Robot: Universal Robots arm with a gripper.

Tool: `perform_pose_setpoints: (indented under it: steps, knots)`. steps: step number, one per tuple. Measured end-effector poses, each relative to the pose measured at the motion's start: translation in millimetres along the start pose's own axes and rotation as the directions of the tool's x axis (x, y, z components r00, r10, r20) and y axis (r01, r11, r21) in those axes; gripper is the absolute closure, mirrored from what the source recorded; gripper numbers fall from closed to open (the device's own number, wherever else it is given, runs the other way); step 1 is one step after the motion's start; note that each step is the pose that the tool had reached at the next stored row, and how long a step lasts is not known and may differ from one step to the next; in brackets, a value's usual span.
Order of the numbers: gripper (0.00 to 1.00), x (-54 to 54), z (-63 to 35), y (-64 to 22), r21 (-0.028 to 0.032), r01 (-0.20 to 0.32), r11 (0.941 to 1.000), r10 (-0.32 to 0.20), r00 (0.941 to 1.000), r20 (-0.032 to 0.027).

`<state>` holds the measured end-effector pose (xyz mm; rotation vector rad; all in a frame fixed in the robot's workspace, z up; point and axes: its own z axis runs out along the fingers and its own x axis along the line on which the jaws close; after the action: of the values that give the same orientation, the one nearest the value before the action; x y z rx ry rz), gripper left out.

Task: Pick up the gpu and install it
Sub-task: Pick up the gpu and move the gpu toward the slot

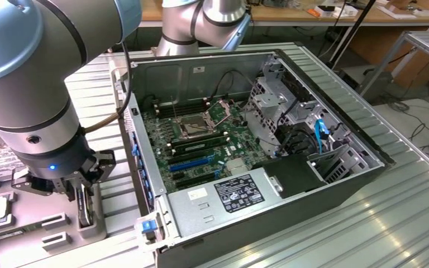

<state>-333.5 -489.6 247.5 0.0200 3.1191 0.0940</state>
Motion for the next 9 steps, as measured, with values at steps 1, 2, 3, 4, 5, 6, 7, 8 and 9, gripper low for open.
perform_pose_setpoints:
  steps: [1, 2, 3, 4, 5, 6, 7, 8, 9]
  knots:
    - [0.64, 0.0, 0.0, 0.0, 0.0, 0.0, 1.0, 0.0, 1.0, 0.0]
    - [0.64, 0.0, 0.0, 0.0, 0.0, 0.0, 1.0, 0.0, 1.0, 0.0]
    - [0.64, 0.0, 0.0, 0.0, 0.0, 0.0, 1.0, 0.0, 1.0, 0.0]
    - [0.64, 0.0, 0.0, 0.0, 0.0, 0.0, 1.0, 0.0, 1.0, 0.0]
    - [0.64, 0.0, 0.0, 0.0, 0.0, 0.0, 1.0, 0.0, 1.0, 0.0]
    - [0.66, 0.0, 0.0, 0.0, 0.0, 0.0, 1.0, 0.0, 1.0, 0.0]
    - [0.73, 0.0, 0.0, 0.0, 0.0, 0.0, 1.0, 0.0, 1.0, -0.0001]
    - [0.73, 0.0, 0.0, 0.0, 0.0, 0.0, 1.0, 0.0, 1.0, -0.0001]
    - [0.73, 0.0, 0.0, 0.0, 0.0, 0.0, 1.0, 0.0, 1.0, 0.0]
